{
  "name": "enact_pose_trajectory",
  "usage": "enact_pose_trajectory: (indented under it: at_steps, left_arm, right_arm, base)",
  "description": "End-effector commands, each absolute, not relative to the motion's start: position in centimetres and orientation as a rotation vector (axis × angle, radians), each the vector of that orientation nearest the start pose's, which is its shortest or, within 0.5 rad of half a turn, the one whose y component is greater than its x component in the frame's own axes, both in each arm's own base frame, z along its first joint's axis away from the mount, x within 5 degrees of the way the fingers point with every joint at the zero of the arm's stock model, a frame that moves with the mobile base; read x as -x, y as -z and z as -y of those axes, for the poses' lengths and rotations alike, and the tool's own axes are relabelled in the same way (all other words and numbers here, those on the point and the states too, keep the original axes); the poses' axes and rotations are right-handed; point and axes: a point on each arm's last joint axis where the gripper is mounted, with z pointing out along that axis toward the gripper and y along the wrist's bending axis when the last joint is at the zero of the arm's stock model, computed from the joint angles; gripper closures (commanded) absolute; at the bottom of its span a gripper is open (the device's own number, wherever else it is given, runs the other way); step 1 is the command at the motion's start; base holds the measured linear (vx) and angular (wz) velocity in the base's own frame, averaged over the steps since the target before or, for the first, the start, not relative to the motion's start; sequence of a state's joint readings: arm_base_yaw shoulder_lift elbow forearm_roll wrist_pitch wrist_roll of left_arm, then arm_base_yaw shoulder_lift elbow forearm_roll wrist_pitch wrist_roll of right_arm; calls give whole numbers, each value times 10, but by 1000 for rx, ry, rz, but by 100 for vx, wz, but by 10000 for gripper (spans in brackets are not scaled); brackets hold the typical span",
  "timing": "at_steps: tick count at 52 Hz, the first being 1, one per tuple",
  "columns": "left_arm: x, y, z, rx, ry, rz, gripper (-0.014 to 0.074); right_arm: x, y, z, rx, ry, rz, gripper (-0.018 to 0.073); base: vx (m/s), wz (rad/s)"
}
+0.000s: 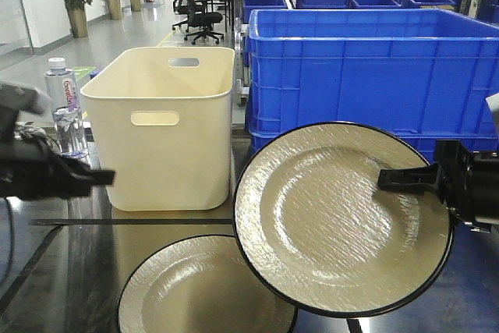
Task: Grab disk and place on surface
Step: 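Stack the right gripper's plate onto the placed plate and release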
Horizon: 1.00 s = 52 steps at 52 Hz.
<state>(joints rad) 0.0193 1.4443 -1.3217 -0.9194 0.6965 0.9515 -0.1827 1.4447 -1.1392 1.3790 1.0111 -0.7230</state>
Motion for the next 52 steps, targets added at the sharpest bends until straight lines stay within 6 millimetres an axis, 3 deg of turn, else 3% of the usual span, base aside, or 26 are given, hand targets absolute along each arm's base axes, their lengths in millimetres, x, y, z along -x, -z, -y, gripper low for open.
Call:
enact_pose_trajectory:
  at_steps: [1,4,12,16,26,34,41,52]
  left_arm:
    - [-286,-435,40,-450,396,-1815,489]
    - [-270,-448,40,-461,367,-1778,610]
    - [-237,-469,40,-481,334,-1721,604]
    - [-226,-474,40,-477,328,-1721,603]
    - [-217,-476,39,-455,330,-1743,602]
    - [-217,-474,39,-430,353,-1772,602]
    - [-217,-474,38,-435,347,-1776,602]
    - [-216,-473,39,-438,352,-1781,602]
  right_arm:
    - [-304,-375,-24,-141,-1327,-1913,568]
    - [-308,-370,-30,-139,-1339,-1930,568]
    - [-320,-354,-64,-123,-1372,-1989,568]
    - [-324,-343,-92,-102,-1397,-2026,568]
    - [-332,-315,-145,-124,-1439,-2106,566]
    - [-338,-298,-156,-123,-1388,-2147,536]
    - [-338,-294,-156,-62,-1348,-2158,443]
    - [-336,-292,-156,4,-1313,-2177,139]
  base:
    - [0,0]
    - [0,0]
    - [0,0]
    - [0,0]
    - [0,0]
    - [0,0]
    - [0,0]
    - [0,0]
